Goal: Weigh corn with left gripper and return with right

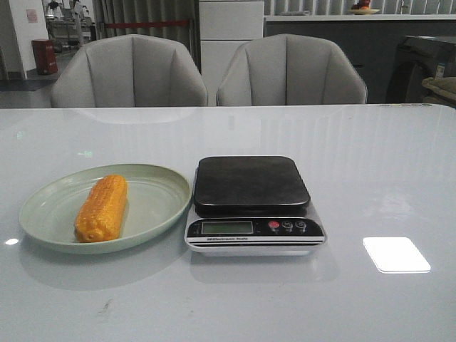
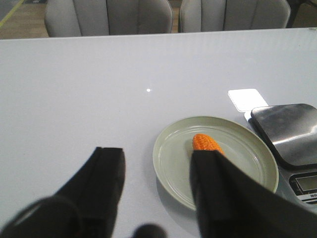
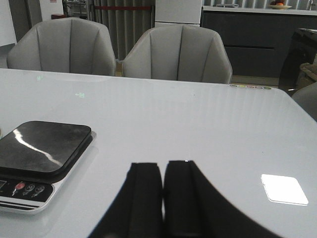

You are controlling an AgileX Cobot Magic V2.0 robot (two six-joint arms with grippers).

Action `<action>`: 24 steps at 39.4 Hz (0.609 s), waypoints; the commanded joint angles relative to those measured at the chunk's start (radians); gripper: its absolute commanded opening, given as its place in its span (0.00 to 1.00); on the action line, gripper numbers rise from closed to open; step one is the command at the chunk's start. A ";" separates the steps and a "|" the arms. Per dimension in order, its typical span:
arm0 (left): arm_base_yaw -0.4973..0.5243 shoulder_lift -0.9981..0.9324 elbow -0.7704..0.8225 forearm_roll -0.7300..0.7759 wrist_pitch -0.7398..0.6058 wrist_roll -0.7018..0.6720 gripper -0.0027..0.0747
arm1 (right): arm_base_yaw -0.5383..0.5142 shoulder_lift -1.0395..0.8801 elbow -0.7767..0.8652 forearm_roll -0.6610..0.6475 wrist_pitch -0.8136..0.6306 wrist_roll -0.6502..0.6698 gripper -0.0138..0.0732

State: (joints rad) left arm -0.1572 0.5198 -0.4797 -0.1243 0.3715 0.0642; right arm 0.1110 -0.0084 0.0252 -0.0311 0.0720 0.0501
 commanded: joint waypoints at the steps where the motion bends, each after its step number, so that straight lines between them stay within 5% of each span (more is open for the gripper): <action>1: -0.021 0.074 -0.064 -0.004 -0.057 -0.005 0.72 | -0.005 -0.020 0.011 -0.011 -0.082 -0.002 0.36; 24: -0.210 0.629 -0.336 -0.062 -0.022 -0.009 0.77 | -0.005 -0.020 0.011 -0.011 -0.082 -0.002 0.36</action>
State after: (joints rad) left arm -0.3401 1.0942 -0.7484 -0.1654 0.4051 0.0642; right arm 0.1110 -0.0084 0.0252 -0.0311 0.0720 0.0501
